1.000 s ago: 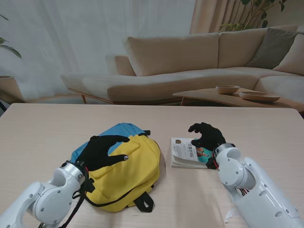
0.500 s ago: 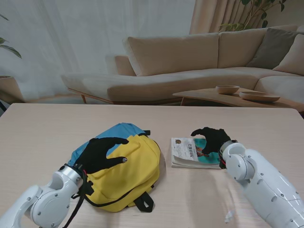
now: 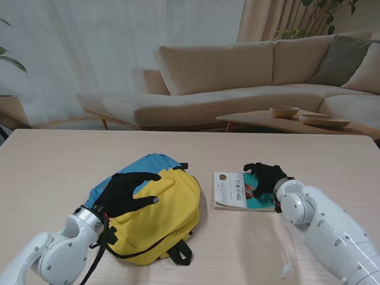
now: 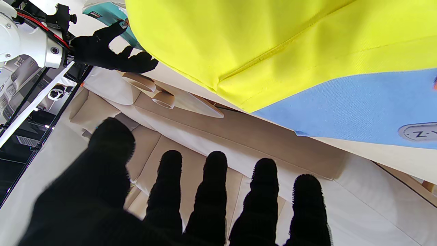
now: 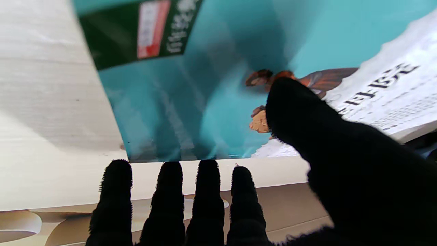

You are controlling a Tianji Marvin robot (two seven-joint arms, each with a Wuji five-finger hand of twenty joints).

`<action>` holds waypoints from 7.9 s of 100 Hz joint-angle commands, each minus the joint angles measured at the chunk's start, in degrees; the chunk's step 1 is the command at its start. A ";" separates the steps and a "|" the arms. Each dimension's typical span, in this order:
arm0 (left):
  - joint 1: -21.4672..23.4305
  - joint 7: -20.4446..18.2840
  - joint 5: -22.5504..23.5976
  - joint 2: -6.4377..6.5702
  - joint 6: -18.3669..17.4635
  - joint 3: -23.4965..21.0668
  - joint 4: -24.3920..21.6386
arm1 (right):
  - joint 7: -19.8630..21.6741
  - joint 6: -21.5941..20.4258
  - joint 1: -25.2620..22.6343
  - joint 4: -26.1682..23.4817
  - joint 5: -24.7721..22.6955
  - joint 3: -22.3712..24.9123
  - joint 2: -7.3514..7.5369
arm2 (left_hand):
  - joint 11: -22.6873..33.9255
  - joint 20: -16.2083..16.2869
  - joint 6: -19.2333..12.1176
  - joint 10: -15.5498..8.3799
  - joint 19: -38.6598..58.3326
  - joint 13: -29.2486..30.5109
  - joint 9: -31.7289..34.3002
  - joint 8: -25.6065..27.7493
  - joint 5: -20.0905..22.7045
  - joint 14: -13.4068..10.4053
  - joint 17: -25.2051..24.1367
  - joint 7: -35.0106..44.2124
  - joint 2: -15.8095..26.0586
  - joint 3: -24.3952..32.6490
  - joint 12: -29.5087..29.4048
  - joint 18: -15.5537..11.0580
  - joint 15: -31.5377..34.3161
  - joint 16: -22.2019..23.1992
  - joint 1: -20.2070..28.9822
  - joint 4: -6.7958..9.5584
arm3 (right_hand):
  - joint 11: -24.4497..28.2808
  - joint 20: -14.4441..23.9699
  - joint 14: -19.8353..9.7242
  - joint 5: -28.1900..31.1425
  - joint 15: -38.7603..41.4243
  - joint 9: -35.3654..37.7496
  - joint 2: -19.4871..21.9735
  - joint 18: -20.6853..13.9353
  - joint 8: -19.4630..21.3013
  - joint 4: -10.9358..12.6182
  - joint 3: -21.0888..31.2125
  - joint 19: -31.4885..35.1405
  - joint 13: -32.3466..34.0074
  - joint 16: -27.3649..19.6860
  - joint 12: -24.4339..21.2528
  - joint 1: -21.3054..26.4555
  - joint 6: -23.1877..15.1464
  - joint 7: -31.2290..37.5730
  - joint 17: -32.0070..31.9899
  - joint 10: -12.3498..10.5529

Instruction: Pack books into the school bag then zip close the school bag

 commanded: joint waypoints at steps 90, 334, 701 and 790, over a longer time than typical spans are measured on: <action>0.58 -1.27 0.14 -0.22 -1.09 -0.02 -0.73 | -5.66 -0.55 2.70 7.94 -0.47 -6.21 -0.99 | 1.67 1.52 0.20 -1.29 -2.23 0.31 -0.76 0.57 0.20 -0.65 -0.28 0.99 -0.81 1.74 0.82 -1.00 -0.58 -0.45 -0.83 1.81 | 17.75 1.16 1.21 11.37 5.59 16.47 -9.84 2.91 -6.27 -2.30 7.36 3.06 5.66 3.21 9.09 5.73 2.47 10.82 2.38 2.36; 2.25 -0.88 1.57 -0.20 -2.18 -1.26 -1.80 | 1.72 -3.21 -2.46 1.28 -7.42 -2.22 1.19 | 2.73 1.74 1.92 -1.42 -2.64 -0.68 -2.57 0.49 -1.96 -1.23 -0.41 0.76 -1.56 2.48 2.01 -1.32 -0.84 -0.56 -1.27 1.68 | 19.10 0.64 1.34 0.58 9.79 6.59 -11.20 3.65 -6.75 -3.00 7.20 2.74 1.90 5.19 11.98 3.86 4.41 -0.72 0.82 2.66; 3.26 -3.18 6.30 0.46 -2.97 -2.09 -3.30 | -0.92 13.51 -2.32 0.62 -3.51 -8.06 -0.58 | 1.16 3.08 2.26 -3.14 -6.34 -7.41 -13.69 1.75 -9.39 -3.76 -2.23 0.69 -3.61 3.50 3.00 -4.00 -2.04 0.17 -2.49 1.35 | 30.76 7.04 1.91 12.71 35.19 14.75 -11.91 4.86 25.76 -2.10 9.99 12.17 5.73 17.67 36.02 7.49 -4.53 46.16 3.58 -2.89; 3.20 -3.50 7.05 0.55 -2.98 -2.12 -3.36 | -15.36 11.97 -2.83 3.89 -0.43 -6.89 -3.38 | 1.09 3.42 2.42 -3.36 -7.32 -7.65 -15.77 0.50 -10.05 -4.15 -2.29 -2.31 -4.19 4.14 3.24 -4.31 -3.12 0.30 -2.62 1.25 | 39.05 7.61 5.54 32.72 44.34 38.08 -6.80 11.23 6.29 -8.74 11.89 13.34 29.78 10.84 29.88 20.54 -4.23 27.94 13.67 -7.09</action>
